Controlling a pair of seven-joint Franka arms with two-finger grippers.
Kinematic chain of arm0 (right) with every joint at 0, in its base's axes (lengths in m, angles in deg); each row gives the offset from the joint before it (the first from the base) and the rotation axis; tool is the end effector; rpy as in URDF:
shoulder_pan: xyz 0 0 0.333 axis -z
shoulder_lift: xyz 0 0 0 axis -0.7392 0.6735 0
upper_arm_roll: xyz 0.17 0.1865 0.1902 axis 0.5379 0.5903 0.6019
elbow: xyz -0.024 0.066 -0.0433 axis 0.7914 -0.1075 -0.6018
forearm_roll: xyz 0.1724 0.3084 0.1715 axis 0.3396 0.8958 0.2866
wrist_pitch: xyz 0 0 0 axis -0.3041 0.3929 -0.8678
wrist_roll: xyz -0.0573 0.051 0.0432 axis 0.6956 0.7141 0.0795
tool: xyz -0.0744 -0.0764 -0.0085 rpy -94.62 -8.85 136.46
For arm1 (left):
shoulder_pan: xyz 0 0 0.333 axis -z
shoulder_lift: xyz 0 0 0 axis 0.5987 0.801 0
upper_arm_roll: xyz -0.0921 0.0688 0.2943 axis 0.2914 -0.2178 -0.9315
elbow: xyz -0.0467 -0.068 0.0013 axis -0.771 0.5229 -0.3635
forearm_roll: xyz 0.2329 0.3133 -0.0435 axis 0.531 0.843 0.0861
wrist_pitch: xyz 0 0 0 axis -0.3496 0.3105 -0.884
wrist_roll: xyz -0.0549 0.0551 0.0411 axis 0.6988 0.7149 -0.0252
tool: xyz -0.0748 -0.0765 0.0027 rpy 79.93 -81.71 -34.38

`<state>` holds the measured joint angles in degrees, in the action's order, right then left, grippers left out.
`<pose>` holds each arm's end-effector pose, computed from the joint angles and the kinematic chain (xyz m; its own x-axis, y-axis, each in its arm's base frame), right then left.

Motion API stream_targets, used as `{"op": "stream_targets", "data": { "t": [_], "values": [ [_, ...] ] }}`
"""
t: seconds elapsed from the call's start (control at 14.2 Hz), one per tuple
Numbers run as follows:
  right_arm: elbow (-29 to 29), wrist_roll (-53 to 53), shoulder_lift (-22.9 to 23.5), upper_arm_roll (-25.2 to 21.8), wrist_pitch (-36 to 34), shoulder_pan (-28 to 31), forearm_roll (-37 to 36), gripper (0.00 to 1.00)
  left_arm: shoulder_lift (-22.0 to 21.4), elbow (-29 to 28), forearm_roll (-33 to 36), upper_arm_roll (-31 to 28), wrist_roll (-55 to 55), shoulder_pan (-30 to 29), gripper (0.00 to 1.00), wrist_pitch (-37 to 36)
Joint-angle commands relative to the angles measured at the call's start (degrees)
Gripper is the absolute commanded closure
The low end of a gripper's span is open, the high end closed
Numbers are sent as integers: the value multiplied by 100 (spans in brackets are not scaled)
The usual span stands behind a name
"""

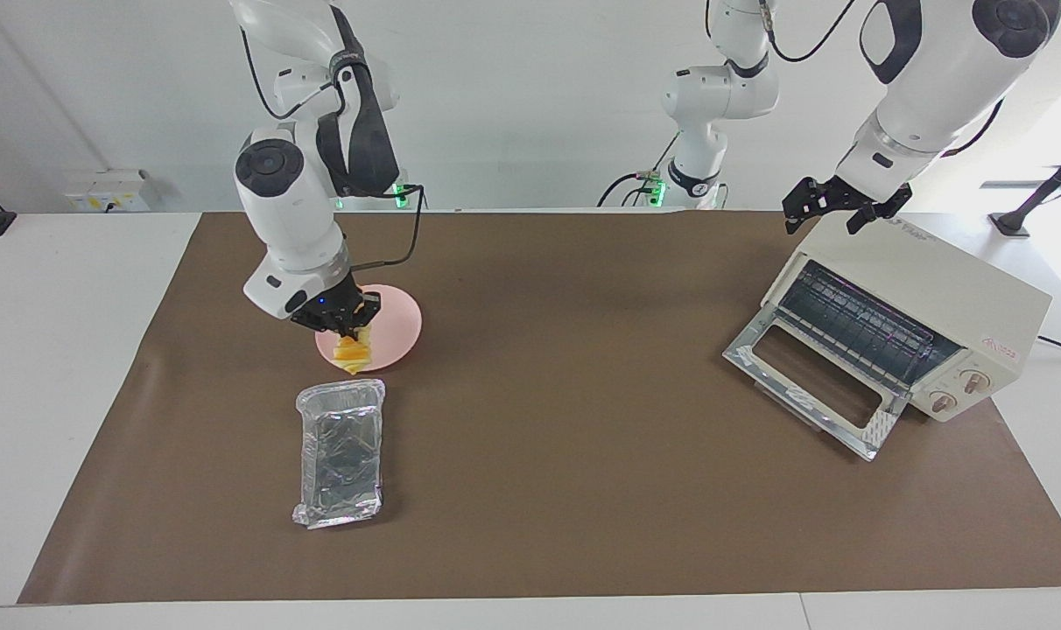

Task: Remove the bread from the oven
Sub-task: 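Lower the bread rolls onto the pink plate and open the right gripper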

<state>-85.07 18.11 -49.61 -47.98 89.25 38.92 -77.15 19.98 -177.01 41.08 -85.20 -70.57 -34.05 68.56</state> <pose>0.5599 0.0941 0.4386 0.9911 0.1323 -0.0179 0.1326 -0.9911 0.0155 0.5282 -0.0474 0.6002 0.9816 -0.0916 -0.1677 -0.0928 -0.9957 0.0006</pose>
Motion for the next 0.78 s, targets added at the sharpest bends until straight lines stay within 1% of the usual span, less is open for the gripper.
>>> {"op": "stream_targets", "data": {
  "t": [0.0, 0.14, 0.28, 0.49, 0.63, 0.71],
  "values": [
    [-1612, -68, -1074, 23, 837, 30, 213, 100, -67, -68, 84, -24, -1, 17, 0, 71],
    [-2465, -77, -1400, 23, 1644, 30, 222, 100, -67, -68, 75, -23, -1, 26, 0, 71],
    [-3012, -69, -1507, 23, 2313, -31, 222, 100, -67, -68, 84, -24, -1, 26, 0, 71],
    [-3225, -77, -1288, 23, 2894, -93, 222, 100, -67, -68, 84, -23, -1, 17, 0, 71],
    [-3339, -69, -1034, 23, 3352, -119, 222, 100, -67, -68, 75, -32, -1, 26, 0, 71],
    [-3340, -68, -928, 23, 3449, -128, 222, 100, -67, -68, 84, -32, -1, 26, 0, 71]
  ]
}}
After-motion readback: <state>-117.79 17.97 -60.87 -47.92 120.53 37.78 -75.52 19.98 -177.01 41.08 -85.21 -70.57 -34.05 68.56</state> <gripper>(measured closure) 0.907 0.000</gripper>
